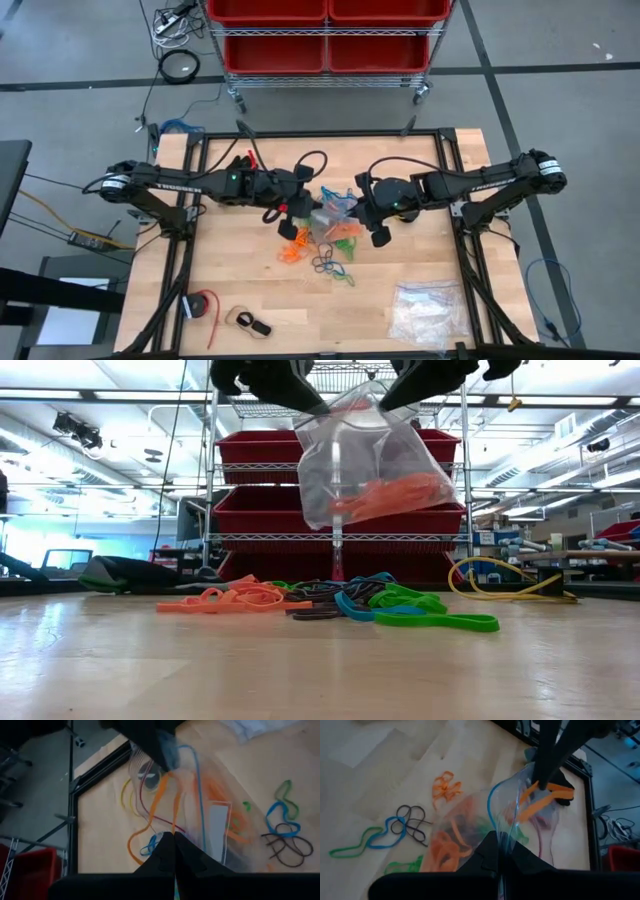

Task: Sort rubber bands
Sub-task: Put the orange rubber band into the transparent zip bag

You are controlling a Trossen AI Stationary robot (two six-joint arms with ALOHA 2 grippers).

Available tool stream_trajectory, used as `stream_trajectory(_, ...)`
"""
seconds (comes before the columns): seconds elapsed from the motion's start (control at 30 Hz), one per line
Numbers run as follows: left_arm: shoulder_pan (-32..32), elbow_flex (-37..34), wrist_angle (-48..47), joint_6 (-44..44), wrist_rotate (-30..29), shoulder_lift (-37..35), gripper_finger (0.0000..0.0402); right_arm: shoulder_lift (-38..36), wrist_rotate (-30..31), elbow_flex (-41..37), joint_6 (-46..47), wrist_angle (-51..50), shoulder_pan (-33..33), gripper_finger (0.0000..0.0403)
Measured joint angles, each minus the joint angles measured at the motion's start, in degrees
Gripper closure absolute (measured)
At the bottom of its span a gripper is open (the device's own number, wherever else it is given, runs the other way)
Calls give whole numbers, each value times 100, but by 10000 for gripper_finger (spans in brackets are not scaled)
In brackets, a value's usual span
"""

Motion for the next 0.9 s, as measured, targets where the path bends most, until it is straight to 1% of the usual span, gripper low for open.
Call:
stream_trajectory(0.13,0,0,2,1,216,0,397,0,-36,0,-10,57,-25,403)
stream_trajectory(0.2,-22,0,11,1,306,0,384,0,-40,0,-15,54,-25,403)
stream_trajectory(0.33,-108,0,66,26,230,0,330,0,-51,0,-7,54,-23,403)
stream_trajectory(0.47,-188,-2,109,38,-19,0,266,0,-50,0,-2,51,-23,403)
stream_trajectory(0.57,-239,-2,147,38,-143,0,234,0,-50,0,8,51,-23,403)
stream_trajectory(0.67,-282,-2,204,60,-257,0,221,0,-46,0,20,49,-23,403)
stream_trajectory(0.9,-386,-7,242,158,-484,0,219,0,-26,0,22,47,-23,403)
